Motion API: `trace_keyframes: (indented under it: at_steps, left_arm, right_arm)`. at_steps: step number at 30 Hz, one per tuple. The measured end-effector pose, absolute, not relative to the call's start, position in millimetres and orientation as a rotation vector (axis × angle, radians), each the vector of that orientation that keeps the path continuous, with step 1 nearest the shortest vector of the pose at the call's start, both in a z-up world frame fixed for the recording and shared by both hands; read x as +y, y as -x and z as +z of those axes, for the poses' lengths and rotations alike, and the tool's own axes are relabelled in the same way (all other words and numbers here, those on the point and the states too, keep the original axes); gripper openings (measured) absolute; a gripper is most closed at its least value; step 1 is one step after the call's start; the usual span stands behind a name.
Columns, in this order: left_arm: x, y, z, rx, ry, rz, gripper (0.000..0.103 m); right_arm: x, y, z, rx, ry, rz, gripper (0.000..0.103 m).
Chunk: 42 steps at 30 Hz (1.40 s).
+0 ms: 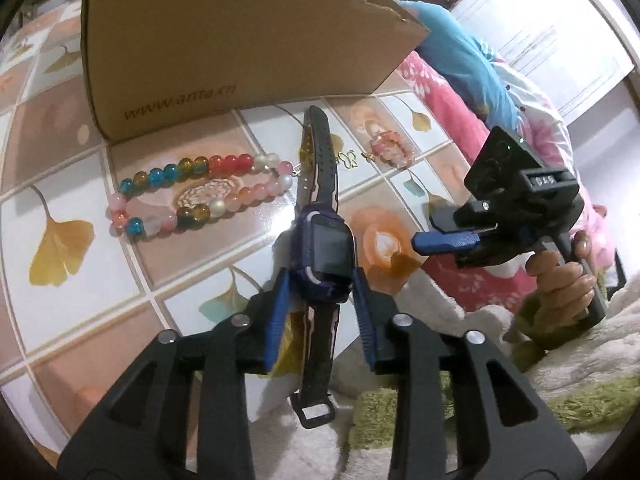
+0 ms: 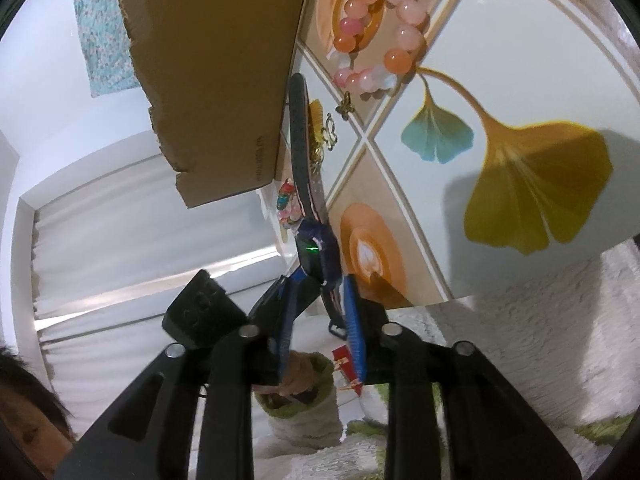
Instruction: Organize jewelry
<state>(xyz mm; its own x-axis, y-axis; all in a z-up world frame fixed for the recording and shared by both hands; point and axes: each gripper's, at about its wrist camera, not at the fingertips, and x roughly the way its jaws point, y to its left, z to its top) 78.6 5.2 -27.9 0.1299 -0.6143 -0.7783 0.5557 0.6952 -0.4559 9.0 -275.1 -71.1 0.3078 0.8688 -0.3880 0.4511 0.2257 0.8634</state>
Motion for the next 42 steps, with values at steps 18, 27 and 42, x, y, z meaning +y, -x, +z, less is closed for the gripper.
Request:
trace_keyframes:
  at_steps: [18, 27, 42]
  left_arm:
    - [1.2, -47.7, -7.6, 0.990, -0.111, -0.633, 0.082]
    - [33.1, -34.9, 6.6, 0.851, 0.106, -0.502, 0.090]
    - [38.9, -10.2, 21.4, 0.785, 0.223, -0.507, 0.095]
  right_arm:
    - [-248.3, -32.5, -26.6, 1.248, -0.887, 0.352, 0.053]
    - [-224.2, -36.7, 18.5, 1.098, -0.495, 0.303, 0.078]
    - [-257.3, -18.3, 91.2, 0.692, -0.096, 0.124, 0.096]
